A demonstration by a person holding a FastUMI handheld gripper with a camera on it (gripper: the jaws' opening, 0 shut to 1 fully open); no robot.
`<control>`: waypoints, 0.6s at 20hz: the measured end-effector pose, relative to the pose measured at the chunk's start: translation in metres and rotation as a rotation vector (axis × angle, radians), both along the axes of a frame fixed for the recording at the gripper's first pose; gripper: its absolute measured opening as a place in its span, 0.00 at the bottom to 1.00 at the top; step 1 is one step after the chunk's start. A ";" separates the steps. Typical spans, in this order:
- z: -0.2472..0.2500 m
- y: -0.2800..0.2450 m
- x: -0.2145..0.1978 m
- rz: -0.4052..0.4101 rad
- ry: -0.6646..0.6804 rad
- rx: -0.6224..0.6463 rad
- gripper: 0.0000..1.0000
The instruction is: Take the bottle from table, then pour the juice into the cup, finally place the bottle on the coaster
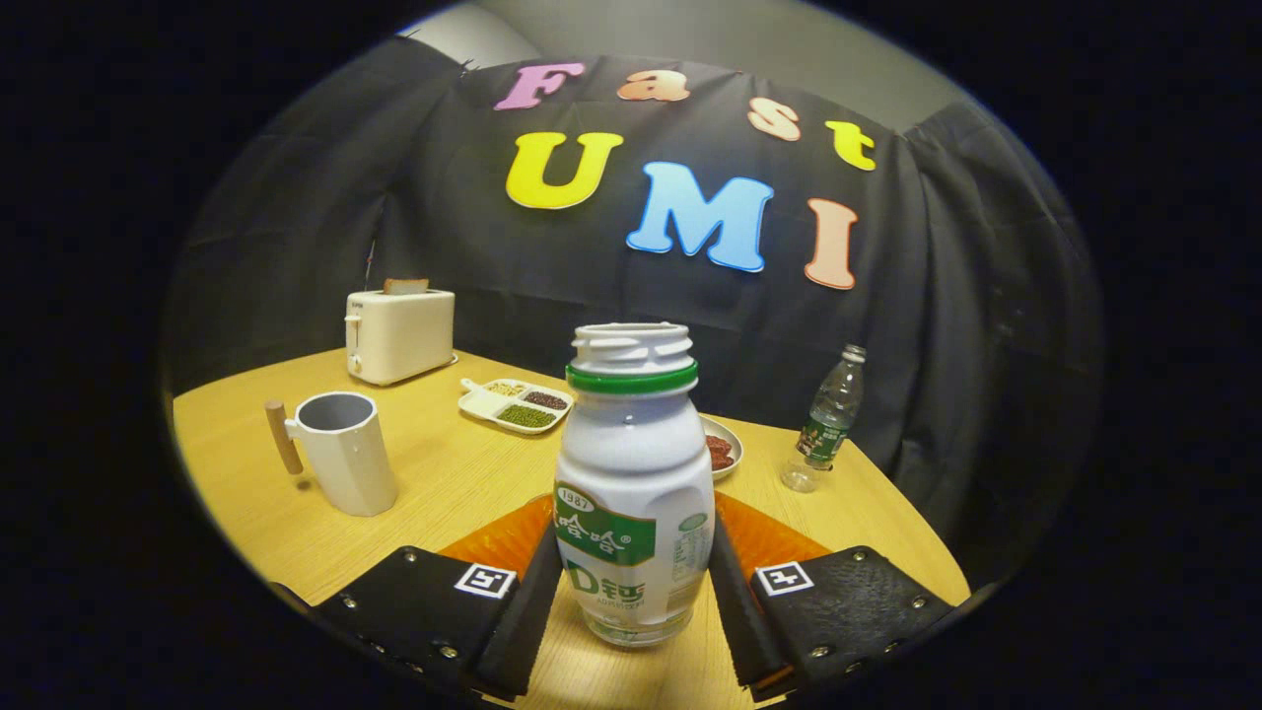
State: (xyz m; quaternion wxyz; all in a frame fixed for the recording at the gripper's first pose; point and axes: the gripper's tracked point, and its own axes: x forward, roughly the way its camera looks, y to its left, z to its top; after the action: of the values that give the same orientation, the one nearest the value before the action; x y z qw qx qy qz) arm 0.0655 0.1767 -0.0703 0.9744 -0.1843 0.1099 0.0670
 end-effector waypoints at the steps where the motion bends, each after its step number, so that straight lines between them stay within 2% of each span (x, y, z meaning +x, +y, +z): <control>1: 0.002 0.008 0.002 0.023 0.006 -0.043 0.74; 6: 0.006 0.045 0.009 0.113 0.002 -0.256 0.74; 12: 0.002 0.085 0.021 0.183 -0.016 -0.403 0.74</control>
State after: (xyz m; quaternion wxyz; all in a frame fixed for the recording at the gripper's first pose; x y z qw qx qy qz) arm 0.0862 0.2621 -0.0686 0.9085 -0.3852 0.0962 0.1305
